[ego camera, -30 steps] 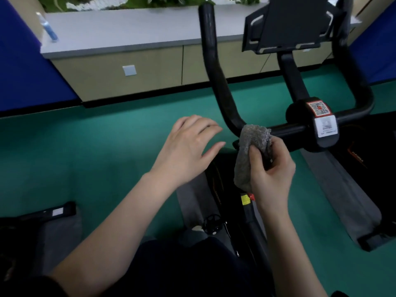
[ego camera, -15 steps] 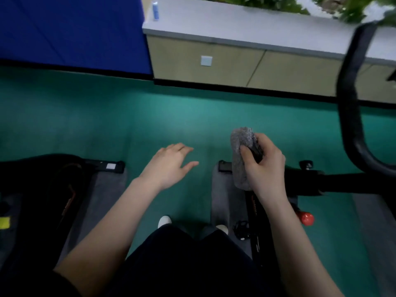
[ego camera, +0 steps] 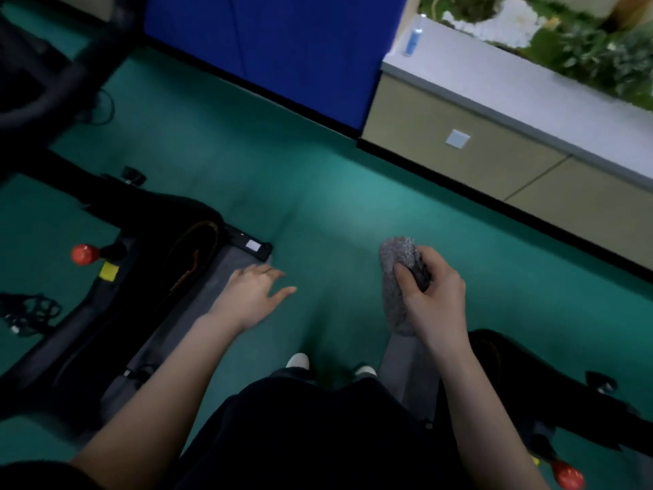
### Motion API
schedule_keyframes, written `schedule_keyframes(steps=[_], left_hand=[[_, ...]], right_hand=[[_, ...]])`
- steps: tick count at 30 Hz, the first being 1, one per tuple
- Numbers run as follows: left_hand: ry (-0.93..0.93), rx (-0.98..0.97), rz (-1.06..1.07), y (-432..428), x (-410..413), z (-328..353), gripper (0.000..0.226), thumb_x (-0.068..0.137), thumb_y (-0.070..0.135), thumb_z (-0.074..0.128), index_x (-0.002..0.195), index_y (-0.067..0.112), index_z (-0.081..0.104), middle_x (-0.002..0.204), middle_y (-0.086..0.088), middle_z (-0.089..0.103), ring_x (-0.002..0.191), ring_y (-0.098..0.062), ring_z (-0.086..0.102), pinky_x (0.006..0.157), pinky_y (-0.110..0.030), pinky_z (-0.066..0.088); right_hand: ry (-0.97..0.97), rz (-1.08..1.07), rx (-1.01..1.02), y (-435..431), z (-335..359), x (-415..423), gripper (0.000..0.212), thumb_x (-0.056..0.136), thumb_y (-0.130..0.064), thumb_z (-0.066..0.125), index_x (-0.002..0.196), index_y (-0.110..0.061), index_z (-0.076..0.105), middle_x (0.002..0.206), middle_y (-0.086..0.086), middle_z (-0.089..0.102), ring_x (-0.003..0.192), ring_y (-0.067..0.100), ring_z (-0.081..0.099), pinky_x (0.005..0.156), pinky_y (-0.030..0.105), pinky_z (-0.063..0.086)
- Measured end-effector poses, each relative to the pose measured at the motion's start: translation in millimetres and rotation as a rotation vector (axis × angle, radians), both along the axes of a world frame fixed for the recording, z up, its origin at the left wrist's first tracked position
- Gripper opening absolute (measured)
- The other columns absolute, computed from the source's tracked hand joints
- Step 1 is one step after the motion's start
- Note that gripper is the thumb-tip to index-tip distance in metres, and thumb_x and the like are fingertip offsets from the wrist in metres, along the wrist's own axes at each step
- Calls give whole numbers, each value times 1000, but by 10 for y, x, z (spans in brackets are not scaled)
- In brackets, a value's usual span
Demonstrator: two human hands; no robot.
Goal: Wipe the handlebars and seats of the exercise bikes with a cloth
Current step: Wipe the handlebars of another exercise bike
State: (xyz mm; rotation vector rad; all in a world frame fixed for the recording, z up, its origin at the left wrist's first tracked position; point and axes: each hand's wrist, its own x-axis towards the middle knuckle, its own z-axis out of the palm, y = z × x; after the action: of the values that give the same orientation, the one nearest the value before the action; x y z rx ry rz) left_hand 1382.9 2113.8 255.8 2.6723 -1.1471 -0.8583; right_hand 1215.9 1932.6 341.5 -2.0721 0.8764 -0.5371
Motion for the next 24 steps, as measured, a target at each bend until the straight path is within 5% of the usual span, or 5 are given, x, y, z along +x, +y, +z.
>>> schedule_keyframes(steps=[14,19,24], left_hand=[[-97,-96,589,563,-92,201,51,95,50,43,135,20,49,136,2,51,126,-20,44,105,-34,32],[-150,-126,739,565,-173,287,48,95,49,46,133,22,51,133,2,53,122,-20,48,103,-35,35],[-170,-171,842,586,-234,353,45,94,48,46,133,25,51,129,3,55,120,-19,49,101,-36,36]], right_hand=[[-1,567,90,49,-88,1101,20,85,-2,63,86,-22,58,73,-15,60,67,-8,56,62,5,41],[29,668,132,-72,-154,1360,14,87,-4,63,93,-17,63,79,-7,64,79,18,64,72,25,49],[100,721,178,-117,-176,1564,15,87,-3,63,97,-13,65,82,-4,65,81,21,63,81,35,52]])
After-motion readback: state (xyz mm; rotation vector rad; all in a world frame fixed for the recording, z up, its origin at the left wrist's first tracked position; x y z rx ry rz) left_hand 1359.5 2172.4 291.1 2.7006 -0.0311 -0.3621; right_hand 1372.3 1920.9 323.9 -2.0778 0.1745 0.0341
